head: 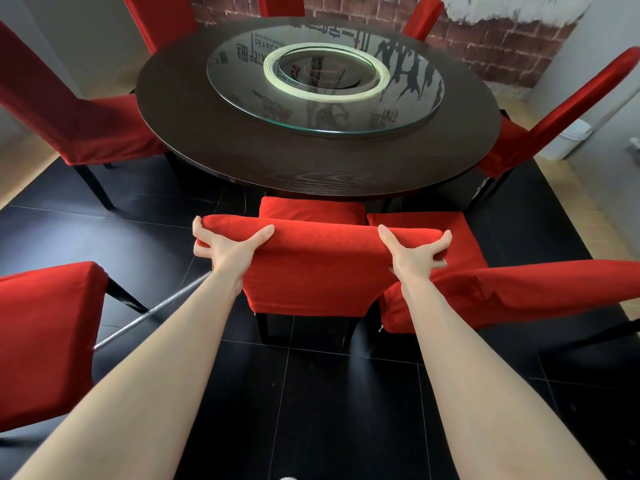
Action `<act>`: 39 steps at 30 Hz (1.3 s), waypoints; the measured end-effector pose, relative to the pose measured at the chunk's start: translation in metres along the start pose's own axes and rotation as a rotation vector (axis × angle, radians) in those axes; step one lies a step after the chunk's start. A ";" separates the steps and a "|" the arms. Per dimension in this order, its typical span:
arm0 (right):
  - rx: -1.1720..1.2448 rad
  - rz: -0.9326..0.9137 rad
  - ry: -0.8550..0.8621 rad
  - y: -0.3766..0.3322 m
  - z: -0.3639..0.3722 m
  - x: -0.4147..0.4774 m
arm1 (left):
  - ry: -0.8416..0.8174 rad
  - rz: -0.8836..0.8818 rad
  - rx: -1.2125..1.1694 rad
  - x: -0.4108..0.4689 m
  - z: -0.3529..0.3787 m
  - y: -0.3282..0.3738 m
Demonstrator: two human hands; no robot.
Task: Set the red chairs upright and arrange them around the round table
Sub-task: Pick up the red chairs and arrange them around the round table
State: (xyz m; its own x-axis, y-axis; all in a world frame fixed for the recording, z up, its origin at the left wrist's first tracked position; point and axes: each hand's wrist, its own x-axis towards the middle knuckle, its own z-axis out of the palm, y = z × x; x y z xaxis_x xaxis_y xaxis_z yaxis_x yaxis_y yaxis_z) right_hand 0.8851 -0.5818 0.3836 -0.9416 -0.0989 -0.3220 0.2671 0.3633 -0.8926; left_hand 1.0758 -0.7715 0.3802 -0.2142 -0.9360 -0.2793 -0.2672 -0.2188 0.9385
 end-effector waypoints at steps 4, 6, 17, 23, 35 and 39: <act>-0.003 0.011 -0.011 -0.003 0.000 -0.001 | 0.000 -0.025 0.025 -0.001 -0.001 0.004; -0.002 0.018 -0.014 -0.005 -0.001 -0.002 | -0.005 -0.031 0.018 -0.001 -0.001 0.006; -0.047 0.067 -0.029 -0.007 -0.007 -0.007 | -0.011 -0.050 0.039 -0.010 -0.005 0.007; -0.077 0.052 -0.016 -0.005 -0.021 -0.016 | 0.028 -0.096 0.048 -0.027 0.001 0.010; -0.025 -0.045 0.106 -0.010 -0.130 -0.013 | -0.162 -0.079 0.034 -0.132 0.092 0.023; 0.001 -0.076 0.113 -0.007 -0.190 0.005 | -0.209 -0.025 0.005 -0.177 0.136 0.029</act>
State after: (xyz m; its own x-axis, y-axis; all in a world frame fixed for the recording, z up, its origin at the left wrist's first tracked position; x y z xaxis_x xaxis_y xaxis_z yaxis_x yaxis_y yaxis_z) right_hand 0.8394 -0.4090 0.4477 -0.9763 -0.0211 -0.2153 0.1937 0.3580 -0.9134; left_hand 0.9783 -0.5752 0.4291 -0.3976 -0.8524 -0.3395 -0.2794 -0.2399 0.9297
